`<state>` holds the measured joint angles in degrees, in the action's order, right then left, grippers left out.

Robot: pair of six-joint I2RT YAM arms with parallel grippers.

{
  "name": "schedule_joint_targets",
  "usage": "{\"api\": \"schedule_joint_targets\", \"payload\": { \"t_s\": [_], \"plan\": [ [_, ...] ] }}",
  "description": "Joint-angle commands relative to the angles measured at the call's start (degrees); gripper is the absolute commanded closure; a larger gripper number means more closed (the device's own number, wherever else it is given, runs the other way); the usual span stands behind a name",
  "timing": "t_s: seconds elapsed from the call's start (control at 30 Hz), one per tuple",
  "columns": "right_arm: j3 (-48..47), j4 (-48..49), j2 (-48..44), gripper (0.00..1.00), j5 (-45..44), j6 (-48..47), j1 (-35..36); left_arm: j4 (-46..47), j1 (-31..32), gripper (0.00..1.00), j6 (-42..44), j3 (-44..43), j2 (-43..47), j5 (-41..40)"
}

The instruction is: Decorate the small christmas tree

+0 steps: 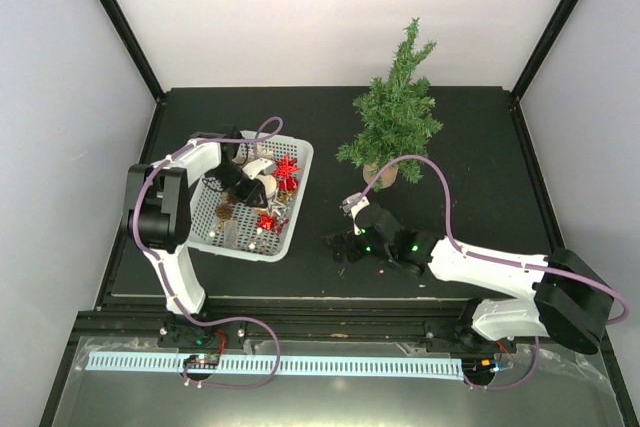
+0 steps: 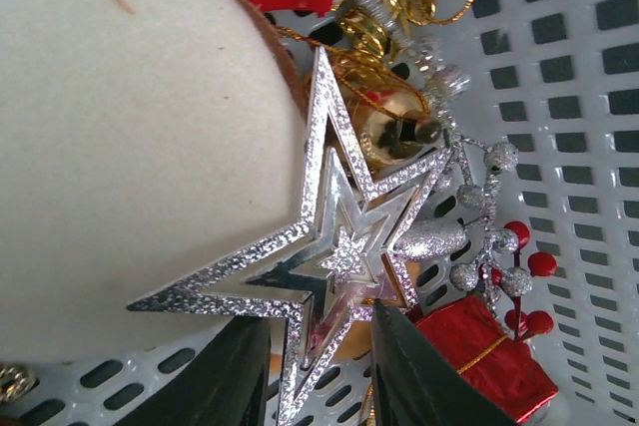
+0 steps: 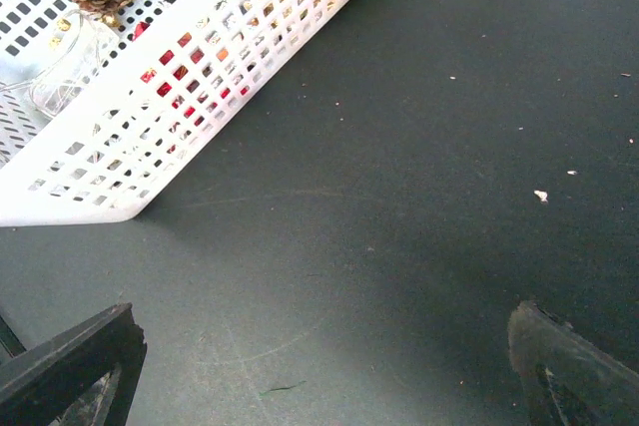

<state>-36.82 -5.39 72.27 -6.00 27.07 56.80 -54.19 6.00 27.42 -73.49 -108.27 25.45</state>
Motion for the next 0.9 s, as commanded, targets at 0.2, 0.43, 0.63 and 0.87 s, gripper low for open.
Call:
{"api": "schedule_joint_targets", "payload": {
  "t_s": [0.2, 0.43, 0.63, 0.87],
  "plan": [
    [-0.1, 1.6, 0.6, 0.0, 0.0, -0.6, -0.3, -0.8, 0.8, 0.88, 0.1, -0.2, -1.2, 3.8],
    [-0.1, 1.7, 0.7, 0.0, 0.0, -0.6, -0.3, -0.7, 0.8, 0.98, 0.0, -0.2, -0.4, 4.6],
    [-0.1, 1.6, 0.8, 0.0, 0.0, -0.6, -0.3, -0.6, 0.8, 0.98, 0.0, -1.3, 1.9, 3.6],
    [0.0, 1.6, 0.7, 0.0, 0.1, -0.6, -0.3, -1.4, 0.0, 0.98, 0.5, -4.0, 5.6, 1.5]
  ]
}}
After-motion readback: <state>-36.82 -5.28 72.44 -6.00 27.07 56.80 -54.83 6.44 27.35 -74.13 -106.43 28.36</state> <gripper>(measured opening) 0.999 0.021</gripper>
